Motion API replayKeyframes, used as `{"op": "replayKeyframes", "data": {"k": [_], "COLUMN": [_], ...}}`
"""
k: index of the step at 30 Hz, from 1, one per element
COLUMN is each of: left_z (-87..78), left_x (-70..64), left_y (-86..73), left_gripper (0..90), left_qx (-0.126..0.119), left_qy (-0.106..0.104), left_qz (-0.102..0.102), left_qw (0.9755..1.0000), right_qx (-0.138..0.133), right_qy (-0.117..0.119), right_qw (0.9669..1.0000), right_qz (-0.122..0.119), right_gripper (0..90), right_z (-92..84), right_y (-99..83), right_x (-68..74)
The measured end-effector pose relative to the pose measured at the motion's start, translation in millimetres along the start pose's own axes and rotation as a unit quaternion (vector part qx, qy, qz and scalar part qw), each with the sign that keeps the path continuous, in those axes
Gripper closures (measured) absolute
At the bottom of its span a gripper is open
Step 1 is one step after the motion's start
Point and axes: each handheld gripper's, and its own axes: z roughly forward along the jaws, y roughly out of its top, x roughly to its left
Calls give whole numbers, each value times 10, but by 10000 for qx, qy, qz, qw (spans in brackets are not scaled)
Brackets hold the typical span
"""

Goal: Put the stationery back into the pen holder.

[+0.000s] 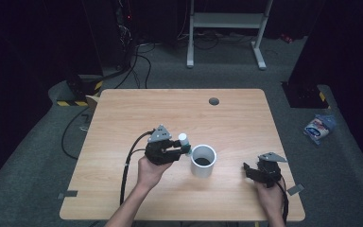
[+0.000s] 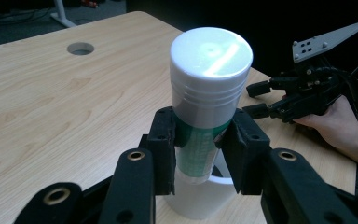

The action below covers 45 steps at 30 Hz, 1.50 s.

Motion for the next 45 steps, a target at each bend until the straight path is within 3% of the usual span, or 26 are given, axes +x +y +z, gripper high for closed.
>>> {"op": "replayKeyframes", "data": {"k": [3,5,9,11,14,19,24,32,34,39,45], "left_z": [76,120,197,227,284,385,448,515,527,561,576], "left_x": [-54,-65,-108,-109,-149,-186,-214,-215,-211,-201,-173], "left_y": [-10,-20,-58,-74,-108,-169,-252,-370,-395,-458,-511], "left_gripper": [652,653,652,652,653,652,652,651,651,650,649], "left_qx": [28,111,87,136,66,177,201,326,399,416,532], "left_qy": [-40,-48,-15,-6,-2,-3,94,132,150,139,143], "left_qz": [24,176,73,216,230,351,559,596,694,598,646], "left_qw": [10000,9998,9999,9997,9997,9992,9982,9976,9967,9972,9964], "right_qx": [1,7,-1,-1,-1,0,-1,-1,3,0,0], "right_qy": [1,3,-6,-10,-12,-4,-1,-2,-1,8,7], "right_qw": [10000,10000,10000,10000,10000,10000,10000,10000,10000,10000,10000], "right_qz": [0,3,2,12,15,18,6,4,13,0,0], "right_gripper": [293,293,293,293,294,293,293,293,293,292,292], "right_z": [0,-1,0,2,3,4,4,4,3,3,3], "right_y": [0,0,0,1,2,3,4,4,3,2,2], "right_x": [0,-1,2,4,5,3,2,2,4,5,6]}}
